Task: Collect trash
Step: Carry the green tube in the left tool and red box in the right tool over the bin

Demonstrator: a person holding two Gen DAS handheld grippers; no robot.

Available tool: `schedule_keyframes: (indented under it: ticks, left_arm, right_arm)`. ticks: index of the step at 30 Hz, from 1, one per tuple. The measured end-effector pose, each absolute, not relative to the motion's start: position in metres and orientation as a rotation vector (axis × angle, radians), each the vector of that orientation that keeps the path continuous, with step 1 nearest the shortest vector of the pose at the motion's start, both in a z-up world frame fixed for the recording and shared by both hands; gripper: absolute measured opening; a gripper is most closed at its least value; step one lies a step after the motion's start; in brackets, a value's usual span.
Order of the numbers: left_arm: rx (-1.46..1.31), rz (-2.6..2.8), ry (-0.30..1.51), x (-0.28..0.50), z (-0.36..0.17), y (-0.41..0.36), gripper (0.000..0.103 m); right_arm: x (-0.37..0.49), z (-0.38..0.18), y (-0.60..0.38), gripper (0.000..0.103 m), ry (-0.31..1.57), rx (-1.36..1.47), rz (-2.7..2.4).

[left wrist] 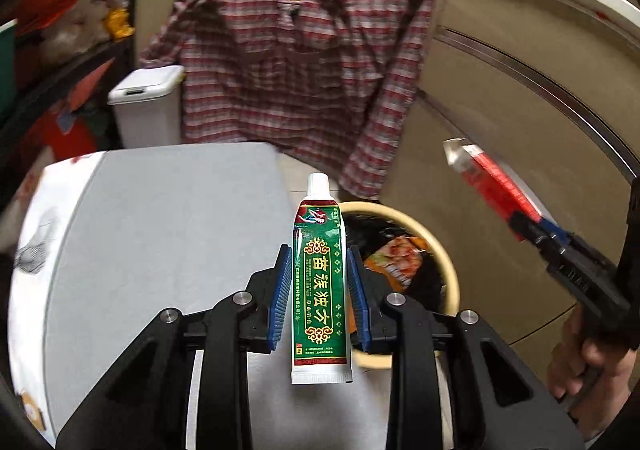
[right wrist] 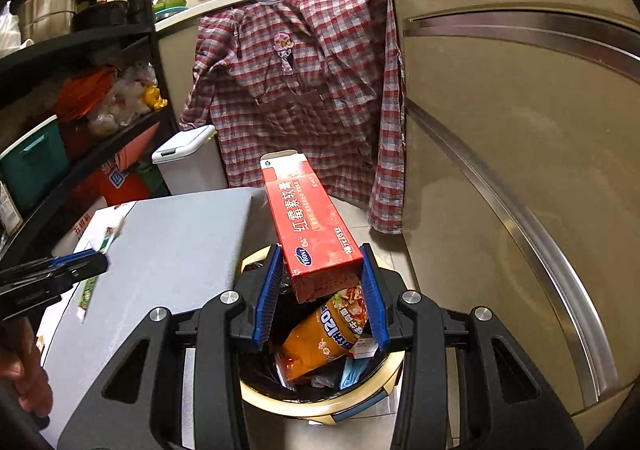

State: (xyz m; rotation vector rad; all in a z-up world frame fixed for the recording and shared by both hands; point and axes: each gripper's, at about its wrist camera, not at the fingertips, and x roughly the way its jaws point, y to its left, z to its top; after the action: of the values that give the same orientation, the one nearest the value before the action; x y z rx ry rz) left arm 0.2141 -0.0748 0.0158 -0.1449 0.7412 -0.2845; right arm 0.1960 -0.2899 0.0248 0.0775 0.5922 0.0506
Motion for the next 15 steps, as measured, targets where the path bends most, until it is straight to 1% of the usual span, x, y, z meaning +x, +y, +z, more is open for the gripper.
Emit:
schedule_keyframes:
  ticks: [8,15]
  left_arm:
    - [-0.104,-0.341,0.761,0.244,0.016,-0.125,0.028]
    - [-0.087,-0.352,0.779,0.259,0.01,-0.146,0.028]
  right_arm:
    - [0.207,0.017,-0.299,0.039,0.617,0.089,0.038]
    - [0.216,0.012,-0.304,0.039,0.63,0.107,0.024]
